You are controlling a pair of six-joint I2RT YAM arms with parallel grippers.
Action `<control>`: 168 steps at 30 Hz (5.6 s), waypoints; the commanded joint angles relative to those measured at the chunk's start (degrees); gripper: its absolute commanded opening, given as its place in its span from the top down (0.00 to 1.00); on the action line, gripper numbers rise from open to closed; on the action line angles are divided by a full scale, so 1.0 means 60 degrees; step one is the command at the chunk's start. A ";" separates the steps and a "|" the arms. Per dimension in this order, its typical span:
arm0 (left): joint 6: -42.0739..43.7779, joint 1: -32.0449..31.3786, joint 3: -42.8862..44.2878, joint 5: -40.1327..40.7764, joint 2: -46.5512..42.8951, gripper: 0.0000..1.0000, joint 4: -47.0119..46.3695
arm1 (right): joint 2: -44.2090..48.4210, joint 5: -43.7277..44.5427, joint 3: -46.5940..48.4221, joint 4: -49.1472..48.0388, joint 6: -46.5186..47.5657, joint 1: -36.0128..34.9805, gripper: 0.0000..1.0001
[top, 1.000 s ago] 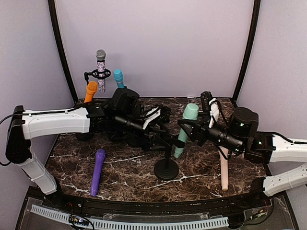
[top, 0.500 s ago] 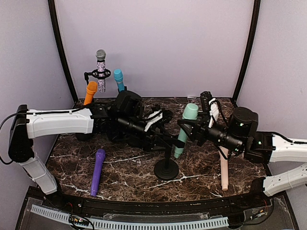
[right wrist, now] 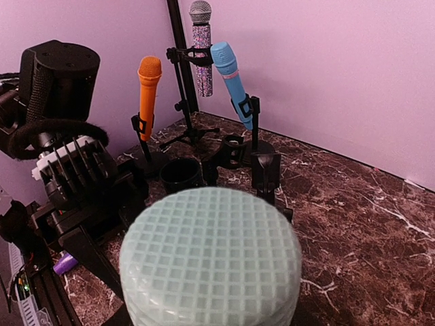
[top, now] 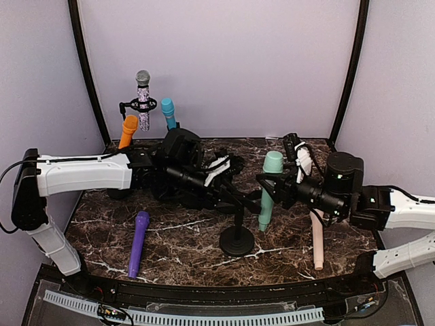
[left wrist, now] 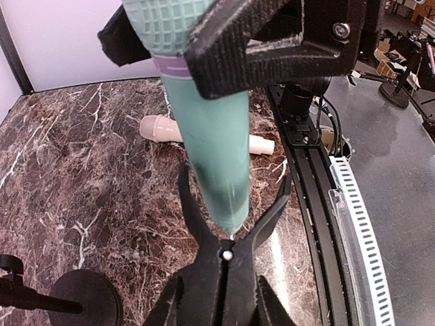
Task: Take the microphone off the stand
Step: Remove the microphone from the microphone stand, then place the microphone stand at the center of the board, then place the microphone at the center of the board.
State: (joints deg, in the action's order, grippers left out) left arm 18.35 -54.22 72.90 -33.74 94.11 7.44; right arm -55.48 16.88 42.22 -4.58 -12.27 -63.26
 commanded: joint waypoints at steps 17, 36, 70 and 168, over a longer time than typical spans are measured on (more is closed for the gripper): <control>-0.2235 -0.0046 0.0485 0.1756 0.0328 1.00 -0.3109 | 0.1078 0.2487 0.0245 0.1867 -0.0946 0.0578 1.00; -0.0989 -0.0021 0.4580 0.3956 0.3601 1.00 -0.2102 | 0.1941 0.2192 -0.0526 0.2246 -0.1777 0.0586 1.00; -0.3828 0.1021 -0.0073 0.3496 -0.2015 0.13 -0.1917 | 0.1116 -0.0068 -0.0780 0.6170 -0.5249 0.2442 0.99; -0.3810 0.5066 -0.5370 0.3625 -0.7272 0.12 0.1193 | -0.1344 -0.0249 -0.0540 0.5850 -0.5580 0.3879 0.41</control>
State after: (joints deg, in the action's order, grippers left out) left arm -3.70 -24.01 41.82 -13.80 53.04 14.96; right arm -66.35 15.18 36.71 28.97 -46.96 -40.23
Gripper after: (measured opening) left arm 0.881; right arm 0.591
